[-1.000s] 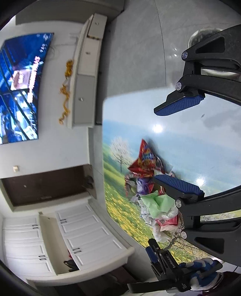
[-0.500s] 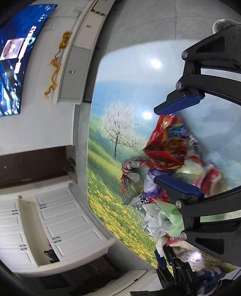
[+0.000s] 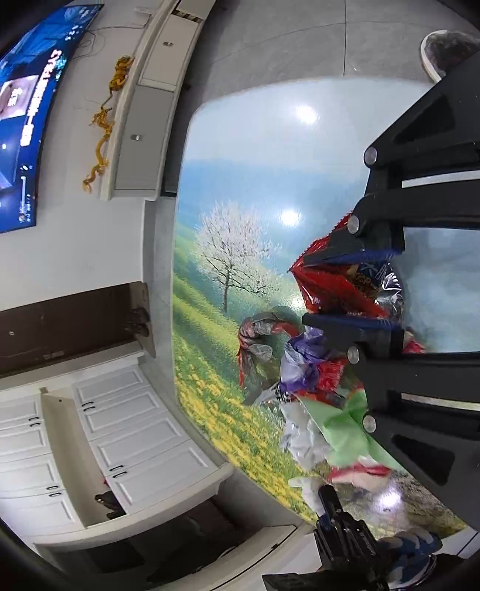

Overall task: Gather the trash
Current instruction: 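Grasp the white tissue with the left gripper while the right grasps the red wrapper, then carry tissue and red wrapper to the bin and release both, then move both tools back over the remaining trash on the table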

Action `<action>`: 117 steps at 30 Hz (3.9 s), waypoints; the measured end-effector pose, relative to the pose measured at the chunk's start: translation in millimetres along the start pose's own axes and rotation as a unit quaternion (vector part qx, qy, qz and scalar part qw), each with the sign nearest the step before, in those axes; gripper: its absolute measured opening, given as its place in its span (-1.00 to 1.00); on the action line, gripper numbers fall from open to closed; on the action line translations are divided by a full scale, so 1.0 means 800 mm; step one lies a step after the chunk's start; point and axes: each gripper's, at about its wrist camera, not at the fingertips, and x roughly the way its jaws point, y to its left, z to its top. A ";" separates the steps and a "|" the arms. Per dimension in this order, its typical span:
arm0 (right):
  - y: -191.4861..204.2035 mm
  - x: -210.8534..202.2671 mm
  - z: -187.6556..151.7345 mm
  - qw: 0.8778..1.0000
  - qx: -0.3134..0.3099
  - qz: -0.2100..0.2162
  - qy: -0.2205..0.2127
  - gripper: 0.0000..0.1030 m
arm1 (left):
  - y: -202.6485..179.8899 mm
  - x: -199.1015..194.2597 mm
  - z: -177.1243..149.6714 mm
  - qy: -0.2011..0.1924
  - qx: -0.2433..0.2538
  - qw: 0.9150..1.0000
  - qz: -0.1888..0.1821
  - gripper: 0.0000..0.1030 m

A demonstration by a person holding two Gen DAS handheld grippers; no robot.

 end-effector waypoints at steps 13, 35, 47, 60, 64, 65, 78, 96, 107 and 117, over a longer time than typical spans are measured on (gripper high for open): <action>-0.022 -0.131 -0.041 0.997 0.033 0.000 -0.066 -0.61 | -0.065 -0.086 0.012 -0.055 0.029 0.998 -0.022 -0.66; -0.251 -0.265 -0.175 0.967 0.184 -0.145 -0.095 -0.60 | -0.435 -0.021 0.018 0.026 0.211 0.960 -0.183 -0.65; -0.395 -0.215 -0.246 0.936 0.311 -0.165 -0.030 -0.34 | -0.646 0.098 -0.040 0.134 0.305 0.916 -0.222 -0.59; -0.429 -0.224 -0.281 0.917 0.347 -0.195 -0.030 -0.03 | -0.682 0.114 -0.038 0.152 0.285 0.909 -0.262 -0.04; -0.421 -0.233 -0.279 0.919 0.341 -0.196 -0.038 -0.03 | -0.668 0.100 -0.033 0.138 0.283 0.915 -0.254 -0.04; -0.419 -0.236 -0.278 0.919 0.338 -0.197 -0.041 -0.03 | -0.664 0.096 -0.030 0.133 0.282 0.916 -0.253 -0.04; -0.348 -0.288 -0.228 0.934 0.287 -0.194 -0.090 -0.03 | -0.567 0.006 0.010 0.048 0.244 0.939 -0.236 -0.04; -0.162 -0.247 -0.119 0.972 0.176 -0.115 -0.107 -0.02 | -0.219 -0.111 0.044 -0.074 0.045 0.996 -0.037 0.17; -0.034 -0.187 -0.066 0.992 0.086 -0.012 -0.094 0.01 | -0.097 -0.157 0.013 -0.092 -0.048 0.994 0.043 0.17; 0.006 -0.183 -0.063 0.995 0.043 0.024 -0.086 0.11 | -0.080 -0.144 0.003 -0.079 -0.069 0.993 0.053 0.17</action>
